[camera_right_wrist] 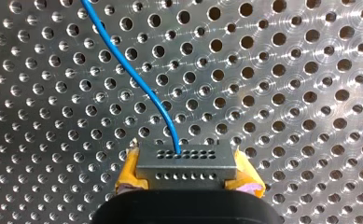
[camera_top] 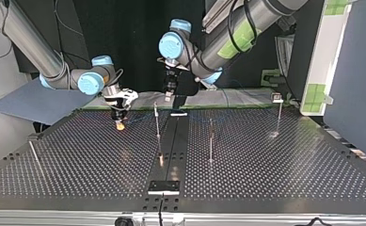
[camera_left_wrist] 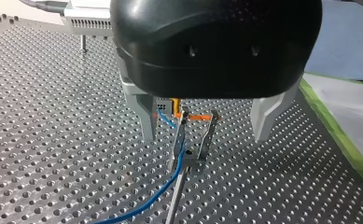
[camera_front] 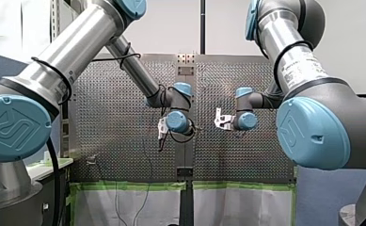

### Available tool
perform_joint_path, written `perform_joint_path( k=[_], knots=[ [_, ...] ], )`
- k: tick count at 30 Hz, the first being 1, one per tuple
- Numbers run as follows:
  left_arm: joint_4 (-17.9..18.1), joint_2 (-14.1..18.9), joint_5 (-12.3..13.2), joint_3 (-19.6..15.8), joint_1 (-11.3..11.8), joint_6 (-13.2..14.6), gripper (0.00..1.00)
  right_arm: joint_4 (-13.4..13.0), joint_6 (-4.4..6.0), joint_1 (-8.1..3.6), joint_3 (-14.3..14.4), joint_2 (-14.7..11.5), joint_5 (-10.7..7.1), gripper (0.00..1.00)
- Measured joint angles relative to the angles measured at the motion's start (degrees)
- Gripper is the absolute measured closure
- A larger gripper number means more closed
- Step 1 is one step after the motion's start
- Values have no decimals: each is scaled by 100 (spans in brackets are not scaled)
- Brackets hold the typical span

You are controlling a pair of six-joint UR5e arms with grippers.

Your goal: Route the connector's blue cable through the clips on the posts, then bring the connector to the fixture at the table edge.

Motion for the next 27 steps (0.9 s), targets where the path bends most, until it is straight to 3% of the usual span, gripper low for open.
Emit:
perform_joint_path(
  k=[19, 27],
  knots=[
    [-41, 0, 18, 0, -2, -14, 0, 9, 0, 8, 0, 0, 5, 100],
    [-365, 40, -159, -41, -94, 33, 0, 21, 0, 17, 0, 0, 7, 100]
  ],
)
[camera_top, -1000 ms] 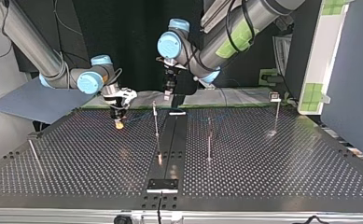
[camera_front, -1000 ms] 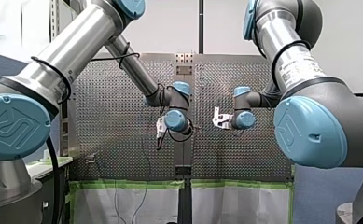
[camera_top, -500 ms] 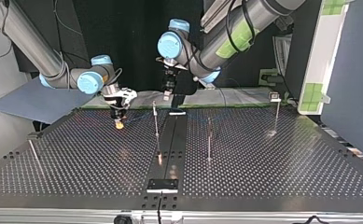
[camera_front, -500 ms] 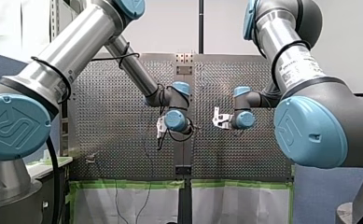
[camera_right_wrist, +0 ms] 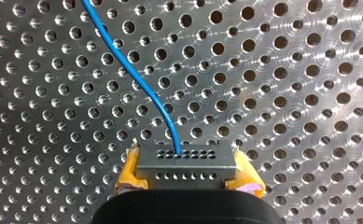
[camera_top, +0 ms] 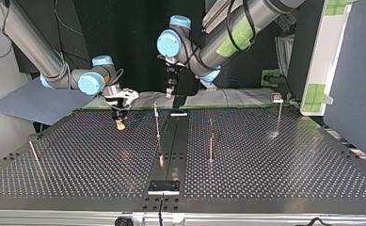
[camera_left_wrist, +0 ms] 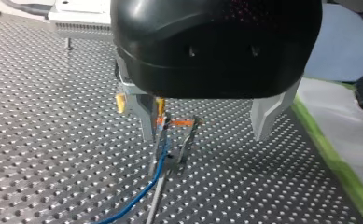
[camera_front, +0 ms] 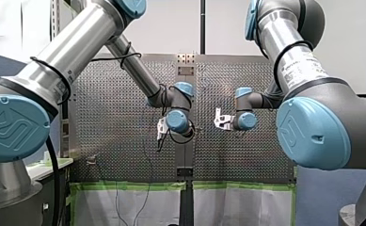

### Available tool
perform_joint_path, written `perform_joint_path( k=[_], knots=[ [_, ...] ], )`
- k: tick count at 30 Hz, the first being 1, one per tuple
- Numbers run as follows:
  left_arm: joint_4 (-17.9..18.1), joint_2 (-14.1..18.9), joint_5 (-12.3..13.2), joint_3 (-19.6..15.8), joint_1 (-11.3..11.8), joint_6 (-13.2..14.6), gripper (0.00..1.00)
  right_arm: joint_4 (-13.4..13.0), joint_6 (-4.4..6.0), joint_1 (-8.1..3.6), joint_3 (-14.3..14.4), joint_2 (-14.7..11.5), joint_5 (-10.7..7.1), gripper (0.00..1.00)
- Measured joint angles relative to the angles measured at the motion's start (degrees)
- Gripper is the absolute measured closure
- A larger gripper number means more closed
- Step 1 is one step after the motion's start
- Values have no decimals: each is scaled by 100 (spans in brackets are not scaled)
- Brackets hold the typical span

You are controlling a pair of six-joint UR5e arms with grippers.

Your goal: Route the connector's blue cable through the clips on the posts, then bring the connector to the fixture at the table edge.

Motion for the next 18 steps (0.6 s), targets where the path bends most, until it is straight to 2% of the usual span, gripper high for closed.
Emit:
perform_joint_path(
  k=[4, 10, 14, 18],
  knots=[
    [-157, 149, -23, -153, -38, 11, 0, 0, 0, 1, 0, 0, 2, 100],
    [20, 465, 11, -469, -48, -52, 0, -6, 0, 1, 0, 0, 11, 100],
    [140, 666, 113, -670, -6, -207, 0, -8, 8, 1, 0, 0, 16, 100],
    [77, 866, 128, -870, -13, -400, 0, -8, 17, 1, 0, 0, 16, 100]
  ],
)
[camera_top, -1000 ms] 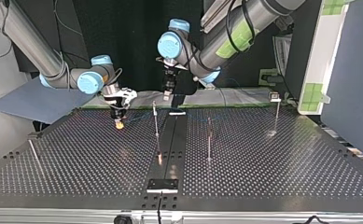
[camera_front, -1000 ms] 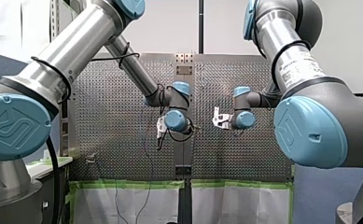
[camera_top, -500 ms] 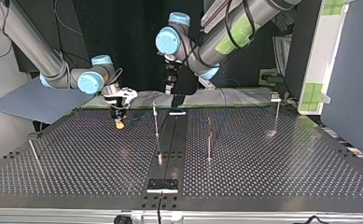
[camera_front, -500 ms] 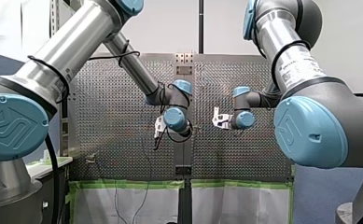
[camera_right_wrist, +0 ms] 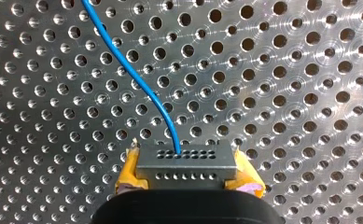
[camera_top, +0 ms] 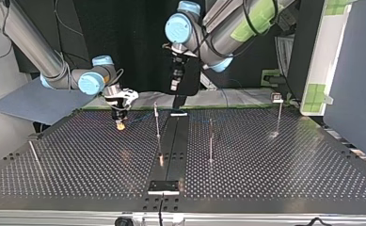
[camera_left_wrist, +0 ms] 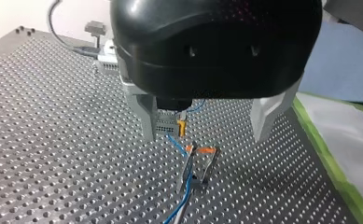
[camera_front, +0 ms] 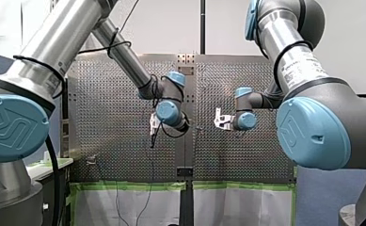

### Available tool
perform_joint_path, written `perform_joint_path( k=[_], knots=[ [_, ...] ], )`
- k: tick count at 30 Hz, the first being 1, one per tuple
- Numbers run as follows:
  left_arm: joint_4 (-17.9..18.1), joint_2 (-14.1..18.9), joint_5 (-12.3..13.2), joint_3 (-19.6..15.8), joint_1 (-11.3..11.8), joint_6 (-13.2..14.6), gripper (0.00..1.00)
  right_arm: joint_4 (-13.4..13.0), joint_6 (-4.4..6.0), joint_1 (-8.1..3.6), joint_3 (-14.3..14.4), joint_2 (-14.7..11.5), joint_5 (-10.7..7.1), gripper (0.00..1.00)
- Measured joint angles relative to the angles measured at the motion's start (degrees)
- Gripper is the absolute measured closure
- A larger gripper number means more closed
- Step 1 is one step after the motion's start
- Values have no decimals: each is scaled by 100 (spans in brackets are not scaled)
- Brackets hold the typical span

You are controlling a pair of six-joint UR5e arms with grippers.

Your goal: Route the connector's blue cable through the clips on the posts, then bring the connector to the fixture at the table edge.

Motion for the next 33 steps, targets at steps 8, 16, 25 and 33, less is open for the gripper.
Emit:
perform_joint_path(
  k=[8, 16, 25, 33],
  knots=[
    [-149, 408, -53, -407, -33, -404, 0, 15, 17, 0, 0, 0, -19, 100],
    [100, 789, -49, -789, -56, -462, 0, -3, 26, 0, 0, 0, -25, 100],
    [492, 1213, 145, -1214, -67, -557, 0, -5, 32, 6, 0, 0, -25, 100],
    [855, 1578, 427, -1579, 2, -727, 0, 7, 43, 16, 0, 0, -25, 100]
  ],
)
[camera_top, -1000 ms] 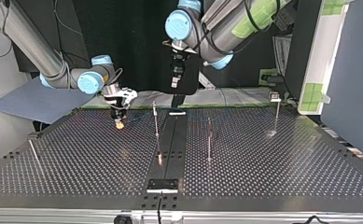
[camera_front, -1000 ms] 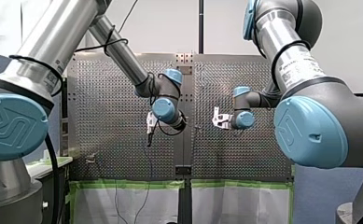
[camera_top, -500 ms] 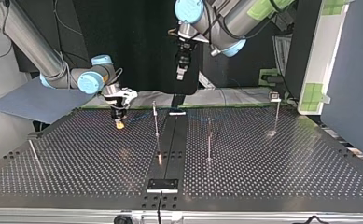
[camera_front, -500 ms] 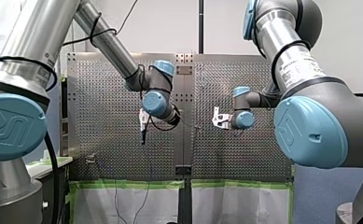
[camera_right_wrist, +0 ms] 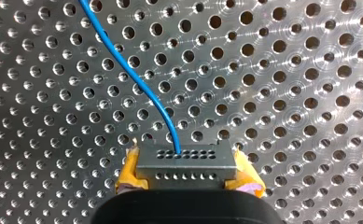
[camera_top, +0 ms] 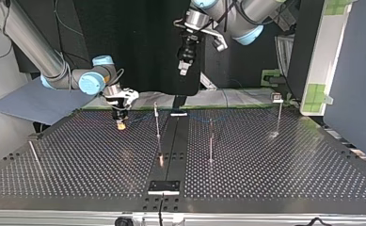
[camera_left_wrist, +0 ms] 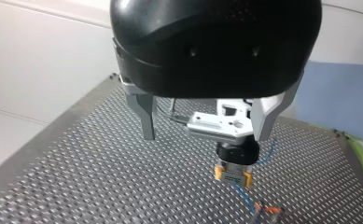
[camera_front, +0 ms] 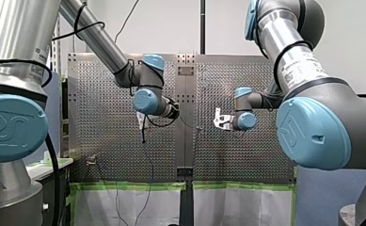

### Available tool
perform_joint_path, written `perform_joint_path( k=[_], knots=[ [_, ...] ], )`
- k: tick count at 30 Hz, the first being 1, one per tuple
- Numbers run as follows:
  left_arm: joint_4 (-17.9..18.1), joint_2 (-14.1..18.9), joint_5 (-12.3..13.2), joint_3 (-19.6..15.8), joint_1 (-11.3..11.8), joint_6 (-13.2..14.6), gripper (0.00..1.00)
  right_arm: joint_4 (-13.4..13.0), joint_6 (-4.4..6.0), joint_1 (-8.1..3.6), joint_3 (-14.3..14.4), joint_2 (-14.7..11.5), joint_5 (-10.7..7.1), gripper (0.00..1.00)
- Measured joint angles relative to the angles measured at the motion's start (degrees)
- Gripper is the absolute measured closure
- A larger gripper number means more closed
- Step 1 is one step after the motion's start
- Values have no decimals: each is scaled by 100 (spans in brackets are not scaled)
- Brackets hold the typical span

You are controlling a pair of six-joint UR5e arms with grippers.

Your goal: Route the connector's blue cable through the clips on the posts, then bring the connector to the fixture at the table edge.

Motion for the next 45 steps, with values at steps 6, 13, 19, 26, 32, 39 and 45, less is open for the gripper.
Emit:
perform_joint_path(
  k=[6, 13, 19, 26, 32, 39, 45],
  knots=[
    [278, 276, 18, -275, 4, -3, 0, 13, 2, 15, 0, 0, 0, 100],
    [586, 586, 12, -585, 1, 51, 0, 32, -18, 20, 0, 0, 2, 100],
    [803, 885, -128, -884, 4, 162, 0, 32, -27, 25, 0, 0, 6, 100],
    [969, 1204, -205, -1224, 10, 195, 0, 101, -31, 15, 0, 0, 16, 100],
    [1219, 1269, -202, -1489, 42, 88, 0, 168, -37, -32, -13, -13, 37, 100],
    [1452, 1274, -198, -1629, 71, 67, 0, 269, -28, -85, -39, -162, 276, 100],
    [1455, 1276, -193, -1638, 82, 71, 0, 485, -45, -139, -40, -425, 553, 100]
  ],
)
